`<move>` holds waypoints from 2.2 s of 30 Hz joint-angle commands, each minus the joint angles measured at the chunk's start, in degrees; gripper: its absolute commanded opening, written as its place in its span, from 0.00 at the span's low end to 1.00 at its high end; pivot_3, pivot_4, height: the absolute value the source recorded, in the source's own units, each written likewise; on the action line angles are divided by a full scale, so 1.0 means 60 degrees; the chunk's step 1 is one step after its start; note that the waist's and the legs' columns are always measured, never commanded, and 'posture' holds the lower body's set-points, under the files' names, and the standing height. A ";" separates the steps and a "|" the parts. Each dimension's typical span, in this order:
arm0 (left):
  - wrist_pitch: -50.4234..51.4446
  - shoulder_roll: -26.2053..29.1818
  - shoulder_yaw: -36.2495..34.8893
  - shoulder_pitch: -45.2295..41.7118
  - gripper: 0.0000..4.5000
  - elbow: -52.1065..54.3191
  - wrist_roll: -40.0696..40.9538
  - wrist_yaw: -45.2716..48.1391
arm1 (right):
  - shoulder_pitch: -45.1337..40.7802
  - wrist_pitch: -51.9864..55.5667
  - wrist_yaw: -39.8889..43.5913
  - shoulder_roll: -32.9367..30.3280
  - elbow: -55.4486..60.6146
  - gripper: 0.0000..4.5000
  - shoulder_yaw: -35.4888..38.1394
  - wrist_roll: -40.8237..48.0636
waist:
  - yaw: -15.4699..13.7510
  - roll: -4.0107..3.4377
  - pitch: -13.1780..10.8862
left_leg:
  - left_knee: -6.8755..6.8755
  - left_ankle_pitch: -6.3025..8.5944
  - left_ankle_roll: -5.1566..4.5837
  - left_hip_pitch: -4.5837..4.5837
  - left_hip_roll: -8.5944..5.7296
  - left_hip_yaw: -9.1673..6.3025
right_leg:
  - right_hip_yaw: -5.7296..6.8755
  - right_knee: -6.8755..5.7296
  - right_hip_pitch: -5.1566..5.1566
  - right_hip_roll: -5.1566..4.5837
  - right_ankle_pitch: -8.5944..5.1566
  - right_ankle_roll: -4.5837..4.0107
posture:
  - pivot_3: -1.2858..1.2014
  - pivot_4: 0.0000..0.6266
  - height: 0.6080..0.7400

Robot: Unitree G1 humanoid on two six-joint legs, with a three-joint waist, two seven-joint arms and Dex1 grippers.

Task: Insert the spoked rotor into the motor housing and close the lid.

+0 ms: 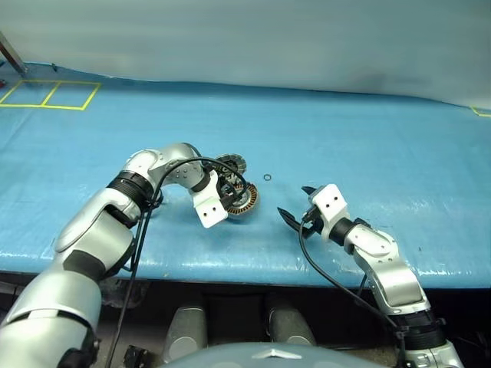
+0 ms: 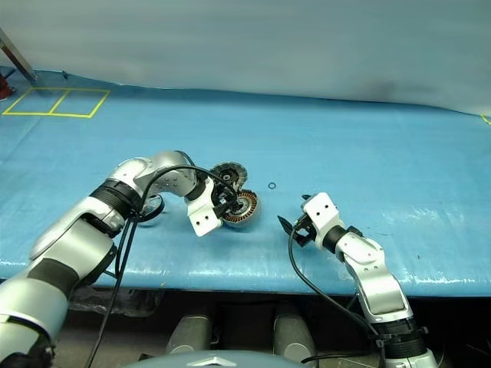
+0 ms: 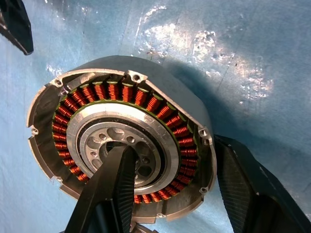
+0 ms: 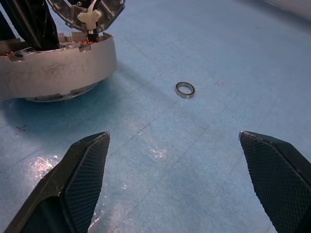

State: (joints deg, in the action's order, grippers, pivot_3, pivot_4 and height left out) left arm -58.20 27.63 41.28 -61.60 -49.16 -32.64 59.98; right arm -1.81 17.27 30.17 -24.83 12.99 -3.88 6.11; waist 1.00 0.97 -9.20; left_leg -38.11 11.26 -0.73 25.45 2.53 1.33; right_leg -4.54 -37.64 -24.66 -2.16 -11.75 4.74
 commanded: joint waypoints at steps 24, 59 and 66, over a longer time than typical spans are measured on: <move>0.0913 0.1127 -0.0973 0.0627 0.83 0.1678 0.2784 0.1458 | -0.0438 -0.0443 -0.0095 0.0275 -0.0142 1.00 0.0266 0.0198 | 0.0086 0.0001 -0.0001 | 0.0010 0.0000 0.0000 -0.0009 0.0005 -0.0001 | 0.0001 -0.0002 0.0003 0.0000 -0.0001 -0.0004 | 0.52 0.24 1.00; 0.9278 -0.0439 -0.6457 0.8839 0.83 0.8403 0.8342 -0.2563 | -0.3605 0.0578 -0.0442 0.1288 -0.3674 1.00 -0.0393 -0.0420 | 0.0213 0.0000 0.0000 | 0.0056 0.0001 0.0004 -0.0111 0.0016 0.0029 | 0.0009 -0.0014 0.0050 -0.0015 -0.0013 -0.0035 | 0.52 0.24 1.00; 0.9300 -0.0582 -0.6502 0.9190 0.83 0.8722 0.8320 -0.2854 | -0.4693 0.0087 -0.0298 0.1781 -0.5477 1.00 -0.0349 -0.0362 | 0.0226 -0.0001 0.0000 | 0.0081 0.0001 0.0004 -0.0110 0.0015 0.0032 | 0.0008 -0.0008 0.0042 -0.0015 -0.0017 -0.0043 | 0.52 0.24 1.00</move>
State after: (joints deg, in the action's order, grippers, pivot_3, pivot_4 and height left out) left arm -1.73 24.61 3.05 -6.73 0.70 17.42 43.44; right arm -27.83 19.78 27.98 -14.48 -18.82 -6.51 3.55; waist 2.36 0.97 -9.20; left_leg -37.63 11.26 -0.71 24.79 2.62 1.53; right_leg -4.50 -37.69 -24.41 -2.25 -11.86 4.49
